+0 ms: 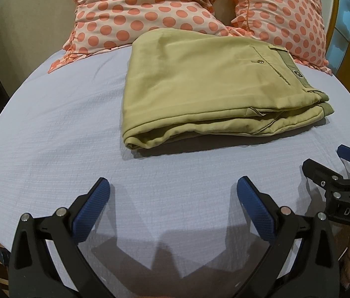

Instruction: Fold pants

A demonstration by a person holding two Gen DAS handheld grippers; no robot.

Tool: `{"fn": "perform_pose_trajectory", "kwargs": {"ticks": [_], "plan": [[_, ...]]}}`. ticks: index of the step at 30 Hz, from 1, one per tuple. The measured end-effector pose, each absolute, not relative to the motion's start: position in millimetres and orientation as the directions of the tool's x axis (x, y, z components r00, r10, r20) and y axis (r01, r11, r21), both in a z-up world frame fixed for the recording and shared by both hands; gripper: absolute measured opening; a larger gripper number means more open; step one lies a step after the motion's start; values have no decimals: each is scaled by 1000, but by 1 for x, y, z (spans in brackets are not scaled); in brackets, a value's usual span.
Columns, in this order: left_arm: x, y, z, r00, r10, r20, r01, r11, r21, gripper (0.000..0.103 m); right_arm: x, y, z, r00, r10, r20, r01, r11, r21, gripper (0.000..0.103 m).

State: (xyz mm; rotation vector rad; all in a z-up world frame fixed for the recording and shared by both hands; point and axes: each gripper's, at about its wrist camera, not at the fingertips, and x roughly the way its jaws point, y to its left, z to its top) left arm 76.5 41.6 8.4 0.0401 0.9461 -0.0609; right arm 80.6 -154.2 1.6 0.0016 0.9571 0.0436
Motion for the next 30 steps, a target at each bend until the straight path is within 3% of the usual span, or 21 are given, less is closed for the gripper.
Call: {"fn": "perform_pose_trajectory", "kwargs": {"ticks": [30], "plan": [[78, 42, 8, 583, -30, -812, 62, 998, 8, 101, 81, -156, 2, 575, 42, -817, -45, 999, 20, 102]]}}
